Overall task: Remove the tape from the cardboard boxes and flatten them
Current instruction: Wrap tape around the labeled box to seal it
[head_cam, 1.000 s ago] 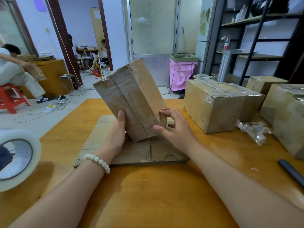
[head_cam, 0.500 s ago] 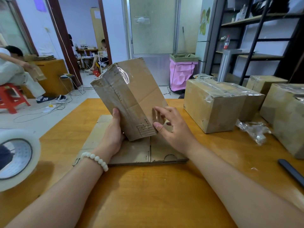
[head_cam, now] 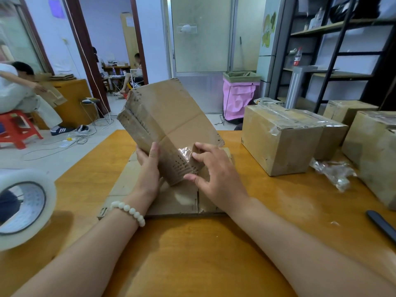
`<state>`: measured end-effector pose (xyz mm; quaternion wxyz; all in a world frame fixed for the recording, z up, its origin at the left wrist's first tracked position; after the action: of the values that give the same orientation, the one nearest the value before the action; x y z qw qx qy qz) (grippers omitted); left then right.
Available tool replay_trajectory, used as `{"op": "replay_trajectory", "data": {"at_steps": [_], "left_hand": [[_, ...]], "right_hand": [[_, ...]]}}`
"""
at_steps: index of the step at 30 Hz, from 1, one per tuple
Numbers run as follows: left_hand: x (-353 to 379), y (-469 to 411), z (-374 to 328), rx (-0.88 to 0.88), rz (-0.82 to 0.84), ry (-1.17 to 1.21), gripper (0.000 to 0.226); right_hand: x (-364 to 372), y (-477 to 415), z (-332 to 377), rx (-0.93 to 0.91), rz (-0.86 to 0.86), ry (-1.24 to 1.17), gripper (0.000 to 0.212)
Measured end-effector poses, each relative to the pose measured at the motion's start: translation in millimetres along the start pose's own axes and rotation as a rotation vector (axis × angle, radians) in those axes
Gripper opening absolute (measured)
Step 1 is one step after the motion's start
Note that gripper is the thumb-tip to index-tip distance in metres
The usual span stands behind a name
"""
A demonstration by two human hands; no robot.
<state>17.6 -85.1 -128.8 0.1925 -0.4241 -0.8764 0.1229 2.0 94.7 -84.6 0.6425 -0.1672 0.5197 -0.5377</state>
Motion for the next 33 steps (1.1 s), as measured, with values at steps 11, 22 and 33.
{"op": "replay_trajectory", "data": {"at_steps": [11, 22, 33], "left_hand": [[-2.0, 3.5, -24.2, 0.117, -0.012, -0.083, 0.161], [5.1, 9.1, -35.4, 0.149, -0.010, -0.126, 0.143], [13.3, 9.0, -37.5, 0.173, 0.000, -0.198, 0.139]], "right_hand": [[9.2, 4.6, 13.4, -0.130, 0.021, -0.005, 0.039], [-5.8, -2.4, -9.5, 0.179, -0.079, -0.200, 0.039], [0.0, -5.2, -15.5, 0.252, 0.056, -0.281, 0.008]]}}
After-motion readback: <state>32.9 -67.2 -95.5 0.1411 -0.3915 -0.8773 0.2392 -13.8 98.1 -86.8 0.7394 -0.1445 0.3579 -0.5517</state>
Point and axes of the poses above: each hand's wrist, its own y-axis away from the middle knuckle, its own x-axis out of the palm, z = x × y, the point moved 7 cm from there along -y, towards the middle knuckle, and after that the axes turned 10 degrees about x, right-handed, at the moved point
